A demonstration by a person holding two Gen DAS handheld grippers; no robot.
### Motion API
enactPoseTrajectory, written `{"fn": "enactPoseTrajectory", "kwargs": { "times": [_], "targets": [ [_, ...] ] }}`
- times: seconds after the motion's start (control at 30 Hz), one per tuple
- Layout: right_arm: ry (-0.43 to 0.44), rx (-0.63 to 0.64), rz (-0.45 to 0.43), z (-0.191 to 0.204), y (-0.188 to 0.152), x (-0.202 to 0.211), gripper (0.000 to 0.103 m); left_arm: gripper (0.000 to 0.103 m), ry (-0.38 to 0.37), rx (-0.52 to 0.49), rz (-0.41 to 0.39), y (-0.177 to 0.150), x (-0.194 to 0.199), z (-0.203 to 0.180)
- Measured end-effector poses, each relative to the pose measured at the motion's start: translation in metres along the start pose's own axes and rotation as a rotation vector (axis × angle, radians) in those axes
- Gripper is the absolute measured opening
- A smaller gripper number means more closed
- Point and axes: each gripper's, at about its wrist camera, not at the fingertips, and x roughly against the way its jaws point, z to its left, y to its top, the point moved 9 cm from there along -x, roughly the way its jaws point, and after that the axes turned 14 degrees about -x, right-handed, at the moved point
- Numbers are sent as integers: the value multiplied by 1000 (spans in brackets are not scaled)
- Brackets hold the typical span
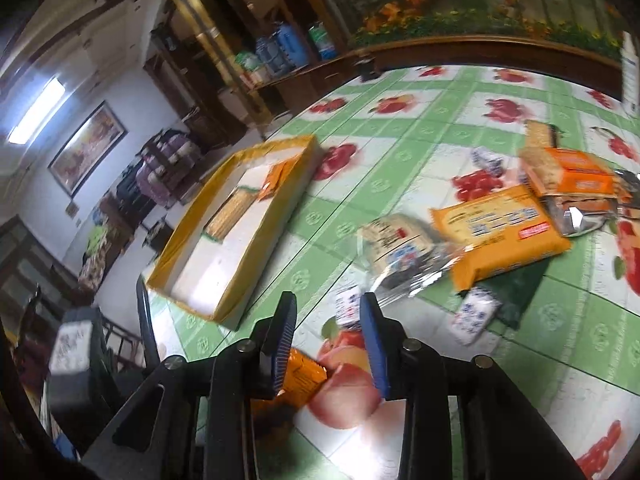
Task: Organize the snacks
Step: 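Lower the orange packet into the tray with the left gripper while the right gripper drops a milk-candy cube there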
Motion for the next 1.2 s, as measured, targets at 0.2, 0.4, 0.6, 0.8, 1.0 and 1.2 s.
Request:
{"fn": "enactPoseTrajectory", "kwargs": {
  "times": [0.2, 0.4, 0.6, 0.8, 1.0, 1.2],
  "targets": [
    [-127, 58, 14, -8, -6, -28, 31, 41, -29, -18, -30, -3, 3, 3],
    [-200, 94, 40, -14, -11, -53, 30, 41, -39, -37, -51, 1, 2, 3],
    [-211, 111, 9, -14, -13, -47, 20, 40, -67, -32, -87, 3, 2, 3],
    [-117, 71, -8, -5, -9, -30, 20, 40, -102, -10, -132, 11, 9, 4],
    [-61, 59, -42, 6, -5, -13, 20, 40, -97, 10, -158, 21, 13, 8],
    [-46, 45, -60, 10, -1, -8, 20, 40, -97, 21, -189, 25, 24, 13]
  ]
}}
